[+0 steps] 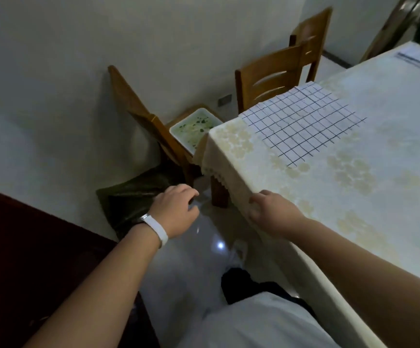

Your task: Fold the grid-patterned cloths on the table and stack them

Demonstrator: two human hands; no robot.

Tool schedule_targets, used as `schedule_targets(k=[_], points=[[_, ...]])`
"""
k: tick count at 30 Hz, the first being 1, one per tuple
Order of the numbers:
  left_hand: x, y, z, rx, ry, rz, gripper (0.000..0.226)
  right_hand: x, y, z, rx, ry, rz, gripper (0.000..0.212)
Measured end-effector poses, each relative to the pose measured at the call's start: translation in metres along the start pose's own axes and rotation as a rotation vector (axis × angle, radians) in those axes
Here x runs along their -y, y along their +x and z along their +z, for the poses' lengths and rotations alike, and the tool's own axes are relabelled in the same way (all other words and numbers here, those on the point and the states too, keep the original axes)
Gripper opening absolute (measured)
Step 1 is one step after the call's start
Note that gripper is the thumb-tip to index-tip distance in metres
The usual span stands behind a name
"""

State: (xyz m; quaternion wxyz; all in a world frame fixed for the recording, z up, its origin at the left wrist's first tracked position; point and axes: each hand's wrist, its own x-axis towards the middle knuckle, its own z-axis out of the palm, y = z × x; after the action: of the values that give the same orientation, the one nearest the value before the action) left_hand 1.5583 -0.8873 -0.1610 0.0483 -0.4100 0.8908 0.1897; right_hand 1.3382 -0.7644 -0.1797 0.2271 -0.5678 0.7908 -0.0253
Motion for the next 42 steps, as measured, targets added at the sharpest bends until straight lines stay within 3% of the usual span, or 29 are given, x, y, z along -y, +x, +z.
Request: schedule_targets(k=[15, 24, 38, 42], points=[[-0.036, 0.232, -0.035, 0.123, 0.183, 0.246, 0.037, -0.102, 0.151, -0.042, -0.005, 0.146, 0.183, 0.041], [-0.061, 0.322, -0.045, 0.220, 0.219, 0.370, 0.041, -0.135, 0.181, -0.061, -0.046, 0.199, 0.314, 0.042], [-0.064, 0.464, -0.006, 0.473, 0.260, 0.683, 0.041, -0.142, 0.218, -0.045, 0.029, 0.295, 0.730, 0.041], [-0.054, 0.502, 0.003, 0.462, 0.305, 0.788, 0.045, -0.143, 0.232, -0.049, 0.020, 0.225, 0.833, 0.036]])
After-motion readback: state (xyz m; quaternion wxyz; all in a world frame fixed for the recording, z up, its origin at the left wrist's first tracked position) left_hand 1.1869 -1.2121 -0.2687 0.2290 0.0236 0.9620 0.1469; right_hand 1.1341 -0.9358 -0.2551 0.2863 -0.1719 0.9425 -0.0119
